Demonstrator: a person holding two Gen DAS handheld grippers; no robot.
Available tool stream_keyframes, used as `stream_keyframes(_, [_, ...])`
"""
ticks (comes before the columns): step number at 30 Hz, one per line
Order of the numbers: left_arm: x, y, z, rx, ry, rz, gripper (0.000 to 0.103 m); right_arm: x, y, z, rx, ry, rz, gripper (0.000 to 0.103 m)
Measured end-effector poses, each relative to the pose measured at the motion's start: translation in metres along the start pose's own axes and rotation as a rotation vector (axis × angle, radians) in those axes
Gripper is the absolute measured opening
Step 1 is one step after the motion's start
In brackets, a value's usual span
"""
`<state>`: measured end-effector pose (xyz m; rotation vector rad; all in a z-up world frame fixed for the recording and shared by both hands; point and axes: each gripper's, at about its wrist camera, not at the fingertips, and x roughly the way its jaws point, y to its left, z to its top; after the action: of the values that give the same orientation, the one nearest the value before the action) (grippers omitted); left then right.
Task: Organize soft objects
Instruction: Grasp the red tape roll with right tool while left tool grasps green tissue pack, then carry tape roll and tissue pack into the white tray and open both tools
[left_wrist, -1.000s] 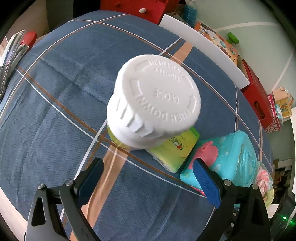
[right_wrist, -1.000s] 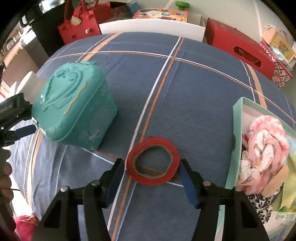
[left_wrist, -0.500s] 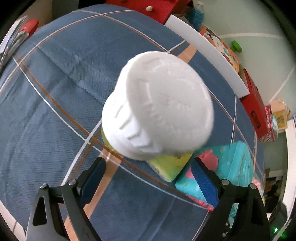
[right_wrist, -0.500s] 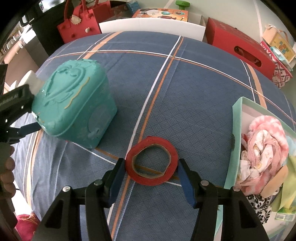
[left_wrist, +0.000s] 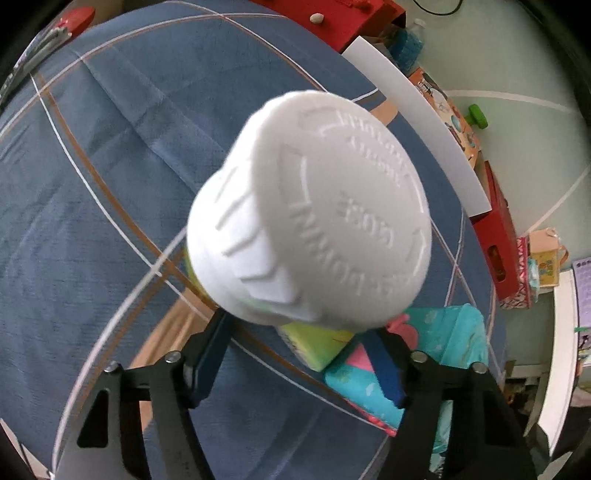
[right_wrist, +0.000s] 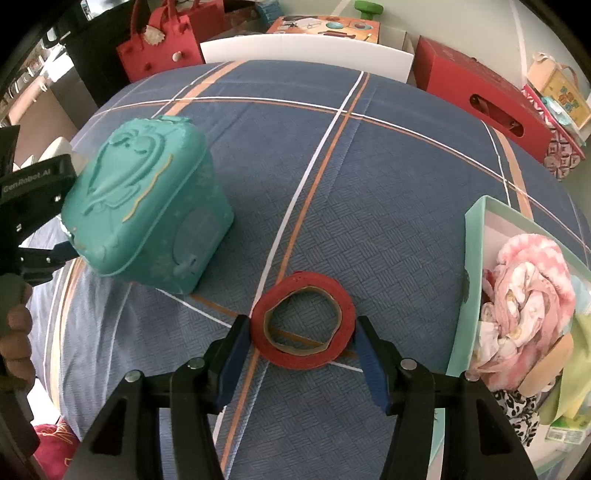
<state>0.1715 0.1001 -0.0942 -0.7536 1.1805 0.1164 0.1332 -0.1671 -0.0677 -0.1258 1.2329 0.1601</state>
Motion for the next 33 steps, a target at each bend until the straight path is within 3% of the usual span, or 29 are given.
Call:
stream_keyframes(3, [0.002, -0.002, -0.002, -0.019, 0.0, -0.01, 0.068, -0.001, 0.002, 0.0, -0.005, 0.001, -0.006, 0.06])
stream_keyframes(8, [0.007, 0.003, -0.004, -0.085, 0.017, -0.075, 0.054, -0.001, 0.003, -0.001, -0.007, 0.0, -0.007, 0.06])
stream_keyframes(10, [0.008, 0.006, -0.004, -0.11, 0.015, -0.093, 0.043, -0.001, 0.003, -0.001, -0.008, 0.0, -0.008, 0.06])
stream_keyframes(16, [0.007, 0.011, -0.006, -0.13, 0.006, -0.116, 0.032, -0.003, 0.005, -0.002, -0.007, -0.001, -0.007, 0.06])
stream_keyframes(23, [-0.002, 0.017, -0.011, -0.116, 0.0, -0.147, 0.026, -0.006, 0.002, -0.003, -0.002, -0.005, -0.006, 0.06])
stream_keyframes(33, [-0.025, 0.008, -0.014, -0.03, -0.039, -0.129, 0.022, -0.027, -0.004, -0.006, 0.028, -0.065, -0.016, 0.059])
